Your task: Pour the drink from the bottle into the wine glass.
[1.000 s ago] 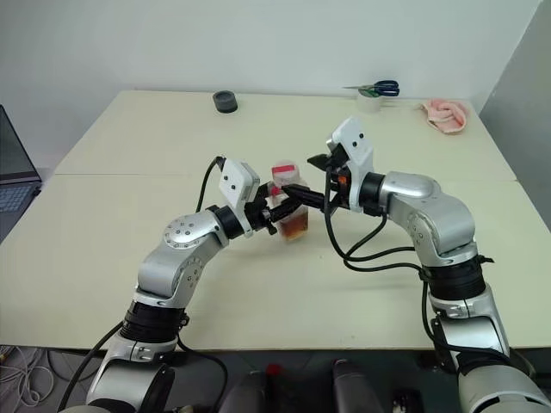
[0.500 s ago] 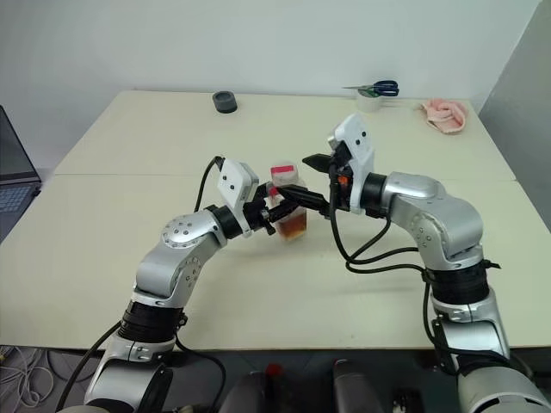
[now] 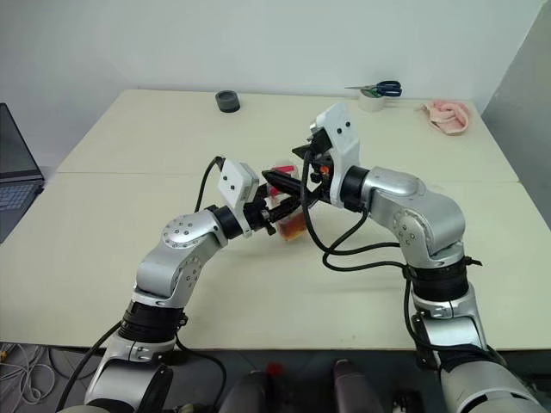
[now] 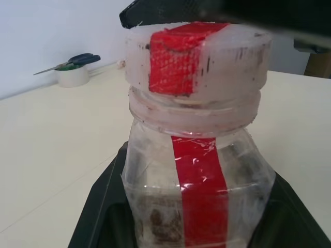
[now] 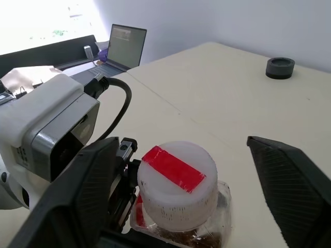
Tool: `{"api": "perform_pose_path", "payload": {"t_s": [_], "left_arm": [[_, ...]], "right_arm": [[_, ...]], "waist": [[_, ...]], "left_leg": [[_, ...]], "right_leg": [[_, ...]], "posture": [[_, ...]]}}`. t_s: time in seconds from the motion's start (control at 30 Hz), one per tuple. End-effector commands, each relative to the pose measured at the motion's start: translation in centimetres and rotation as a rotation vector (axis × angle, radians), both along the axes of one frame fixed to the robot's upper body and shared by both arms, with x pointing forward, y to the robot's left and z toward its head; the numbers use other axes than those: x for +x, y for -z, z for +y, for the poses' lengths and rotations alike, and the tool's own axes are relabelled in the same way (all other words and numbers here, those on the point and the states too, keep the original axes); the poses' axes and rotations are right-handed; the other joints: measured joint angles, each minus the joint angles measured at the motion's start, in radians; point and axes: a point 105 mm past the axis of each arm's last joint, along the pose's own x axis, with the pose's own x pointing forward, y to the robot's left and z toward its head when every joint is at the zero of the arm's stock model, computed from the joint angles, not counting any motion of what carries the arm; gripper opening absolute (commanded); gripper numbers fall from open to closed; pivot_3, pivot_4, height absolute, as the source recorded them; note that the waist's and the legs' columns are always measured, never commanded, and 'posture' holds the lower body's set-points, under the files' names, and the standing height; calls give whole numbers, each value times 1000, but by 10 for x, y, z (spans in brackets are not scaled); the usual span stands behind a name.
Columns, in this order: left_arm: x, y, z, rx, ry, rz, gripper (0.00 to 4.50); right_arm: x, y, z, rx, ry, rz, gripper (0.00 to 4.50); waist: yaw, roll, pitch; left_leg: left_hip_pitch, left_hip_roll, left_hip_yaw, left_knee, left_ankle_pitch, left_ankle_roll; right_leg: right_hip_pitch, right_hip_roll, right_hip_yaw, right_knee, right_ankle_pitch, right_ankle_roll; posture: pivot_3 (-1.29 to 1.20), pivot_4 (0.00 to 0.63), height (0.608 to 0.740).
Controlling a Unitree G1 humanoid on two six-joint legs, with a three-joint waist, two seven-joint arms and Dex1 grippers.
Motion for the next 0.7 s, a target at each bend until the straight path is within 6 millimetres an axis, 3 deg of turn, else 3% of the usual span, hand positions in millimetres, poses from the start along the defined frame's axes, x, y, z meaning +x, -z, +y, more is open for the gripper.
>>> {"api": "perform_pose_path", "payload": {"t_s": [0.03,0.3,0.57,0.7], "left_arm": [[-4,-19,-2,-19,13,-81,1838],[-4,-20,-1,-24,8,-83,1832],[-4,-21,3,-20,-8,-87,1832],[-5,-20,3,-19,-12,-87,1832]], "right_arm": [[-5,-11,2,12,-8,-47,2868],[2,-9,0,-18,-19,-58,0],[-2,-22,-1,10,-81,-95,0],[-6,-35,-5,30,-82,-124,865]], "waist": [[0,0,0],[0,0,0],[0,0,0],[0,0,0]], "left_leg": [[0,0,0,0,0,0],[0,0,0,0,0,0],[0,0,0,0,0,0],[0,0,0,0,0,0]], "right_leg": [[0,0,0,0,0,0],[0,0,0,0,0,0],[0,0,0,0,0,0],[0,0,0,0,0,0]], "posture": [[0,150,740],[0,150,740],[0,150,740],[0,150,740]]}}
